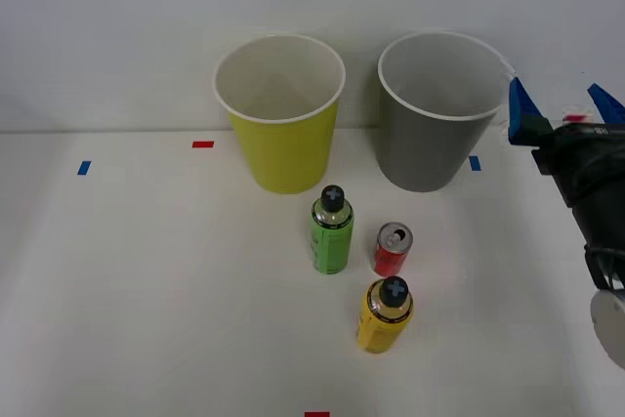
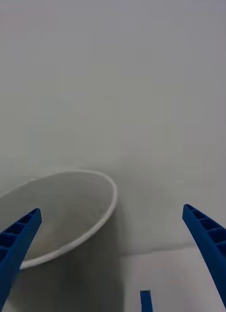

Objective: Put cans in the gray bin, plastic bottles in the light green bin

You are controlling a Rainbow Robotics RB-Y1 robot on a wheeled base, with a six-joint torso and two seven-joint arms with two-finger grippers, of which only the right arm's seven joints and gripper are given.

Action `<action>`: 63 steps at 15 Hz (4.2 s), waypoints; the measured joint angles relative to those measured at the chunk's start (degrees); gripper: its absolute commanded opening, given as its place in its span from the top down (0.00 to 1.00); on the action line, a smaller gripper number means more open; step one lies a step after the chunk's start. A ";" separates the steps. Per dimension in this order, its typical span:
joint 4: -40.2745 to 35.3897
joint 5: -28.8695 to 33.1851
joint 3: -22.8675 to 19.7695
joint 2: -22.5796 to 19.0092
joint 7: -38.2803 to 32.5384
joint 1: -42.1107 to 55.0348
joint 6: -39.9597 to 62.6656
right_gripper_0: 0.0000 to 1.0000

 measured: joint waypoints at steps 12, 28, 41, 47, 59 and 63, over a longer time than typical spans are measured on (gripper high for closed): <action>-0.81 6.07 0.31 4.33 0.73 26.69 -10.51 0.00; -0.69 7.30 10.73 8.58 -6.10 42.01 -29.07 0.00; 16.18 34.86 2.91 9.10 -38.26 37.97 -59.21 0.00; 16.42 41.60 -0.64 12.19 -40.86 37.81 -63.14 0.00; 16.11 44.01 -3.16 12.02 -40.52 35.64 -63.63 0.00; 15.41 45.20 -4.01 11.83 -40.82 35.44 -63.64 0.00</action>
